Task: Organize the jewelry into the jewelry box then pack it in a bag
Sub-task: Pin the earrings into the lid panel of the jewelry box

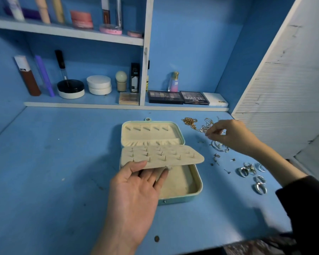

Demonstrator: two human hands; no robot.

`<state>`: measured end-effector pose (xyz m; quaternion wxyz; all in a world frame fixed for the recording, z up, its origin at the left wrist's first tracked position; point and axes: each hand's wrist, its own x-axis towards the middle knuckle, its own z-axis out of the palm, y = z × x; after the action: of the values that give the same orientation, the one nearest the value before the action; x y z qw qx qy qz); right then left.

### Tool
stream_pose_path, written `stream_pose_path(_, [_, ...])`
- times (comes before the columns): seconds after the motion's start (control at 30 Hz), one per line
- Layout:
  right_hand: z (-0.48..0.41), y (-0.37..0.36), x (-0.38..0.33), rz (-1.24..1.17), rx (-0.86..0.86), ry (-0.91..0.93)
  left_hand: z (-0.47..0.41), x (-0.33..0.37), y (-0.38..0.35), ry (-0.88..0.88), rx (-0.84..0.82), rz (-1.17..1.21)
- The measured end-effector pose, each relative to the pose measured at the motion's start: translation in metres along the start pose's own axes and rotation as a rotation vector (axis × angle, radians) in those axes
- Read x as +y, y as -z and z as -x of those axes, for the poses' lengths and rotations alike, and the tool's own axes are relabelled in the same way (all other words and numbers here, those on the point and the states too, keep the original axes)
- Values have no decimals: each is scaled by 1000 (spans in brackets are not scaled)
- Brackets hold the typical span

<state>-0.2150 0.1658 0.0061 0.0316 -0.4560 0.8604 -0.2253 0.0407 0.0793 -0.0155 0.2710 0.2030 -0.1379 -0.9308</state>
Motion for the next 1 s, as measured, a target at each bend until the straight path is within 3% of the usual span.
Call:
stream_pose_path(0.13, [-3, -7, 8, 183, -69, 49, -1, 0, 1, 2, -6, -3])
stream_pose_path(0.5, [-5, -13, 2, 295, -153, 203, -1, 0, 1, -6, -16, -9])
stream_pose_path(1.0, [-10, -18, 7, 285, -169, 190, -1, 0, 1, 5, -12, -7])
